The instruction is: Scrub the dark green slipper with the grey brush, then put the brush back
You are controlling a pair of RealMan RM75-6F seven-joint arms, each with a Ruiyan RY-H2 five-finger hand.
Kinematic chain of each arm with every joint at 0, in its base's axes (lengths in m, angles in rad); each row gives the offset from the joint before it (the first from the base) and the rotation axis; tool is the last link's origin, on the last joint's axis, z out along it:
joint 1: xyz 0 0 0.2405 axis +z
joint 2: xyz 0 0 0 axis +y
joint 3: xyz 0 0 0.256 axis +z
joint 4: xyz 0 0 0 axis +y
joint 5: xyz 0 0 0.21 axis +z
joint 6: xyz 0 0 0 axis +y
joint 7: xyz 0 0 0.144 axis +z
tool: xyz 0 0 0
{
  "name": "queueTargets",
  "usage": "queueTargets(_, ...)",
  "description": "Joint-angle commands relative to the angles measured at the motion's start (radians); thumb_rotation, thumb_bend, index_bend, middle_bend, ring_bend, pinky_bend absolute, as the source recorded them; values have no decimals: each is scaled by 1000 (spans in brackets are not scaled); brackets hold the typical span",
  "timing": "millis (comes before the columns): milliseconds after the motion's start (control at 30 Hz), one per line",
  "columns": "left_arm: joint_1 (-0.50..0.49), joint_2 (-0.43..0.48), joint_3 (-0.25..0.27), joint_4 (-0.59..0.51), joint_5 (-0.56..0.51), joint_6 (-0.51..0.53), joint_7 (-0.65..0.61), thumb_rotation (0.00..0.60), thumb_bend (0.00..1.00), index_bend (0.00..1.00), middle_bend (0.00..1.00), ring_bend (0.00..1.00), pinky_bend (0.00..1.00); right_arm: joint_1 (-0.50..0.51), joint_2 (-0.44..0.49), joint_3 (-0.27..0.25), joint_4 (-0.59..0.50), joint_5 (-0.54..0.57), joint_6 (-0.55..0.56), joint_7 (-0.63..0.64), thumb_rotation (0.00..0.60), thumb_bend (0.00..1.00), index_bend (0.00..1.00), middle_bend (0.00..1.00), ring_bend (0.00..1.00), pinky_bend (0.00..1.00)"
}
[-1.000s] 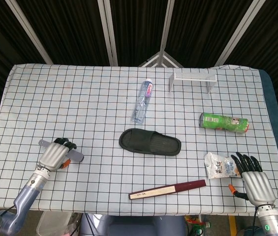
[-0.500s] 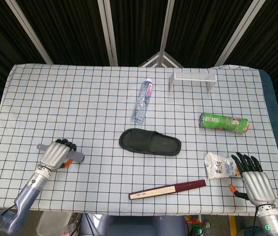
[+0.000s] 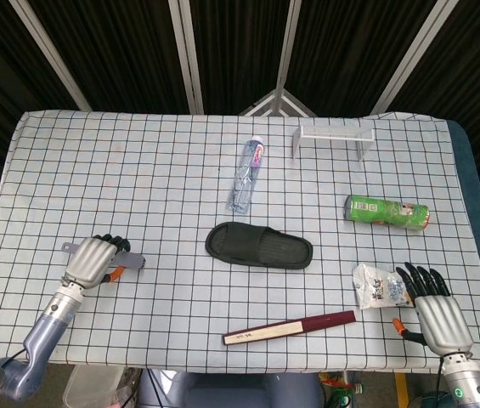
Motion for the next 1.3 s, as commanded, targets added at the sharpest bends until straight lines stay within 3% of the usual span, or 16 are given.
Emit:
queueTargets(33,-24,19,-24,-25,-12,-15,-2,600,655,550,592,423,522,17,-18,-8,2,-41,-8,-10,524,356,0,0,0,0)
queueTargets(300,-139,54,-129,-128,-112,-137,54,600,648,548,592,423,522,118,-120,12,1,-85,-124,-95,524,475,0,0,0,0)
queueTargets(533,-254,30,-208,-152,-250,-249,135,600,644,543,590,423,521,212,-251,55,23,-47,-238,-113,524,521,0,0,0,0)
queueTargets(700,-307,13,-237,-150,-326,-300,137,600,643,539,589,423,521,265,-308,91,55,-10,-287,-124,526,553,0,0,0,0)
queueTargets(933,-401,-41,-263,-71,-419,-369,148,600,649,538,589,423,521,331,-369,118,87,42,-358,-106,587,559,0,0,0,0)
queueTargets(1300,-489,-90,-281,3,-499,-400,142,600,656,535,589,423,516,381,-428,109,153,82,-420,-24,600,578,0,52,14,0)
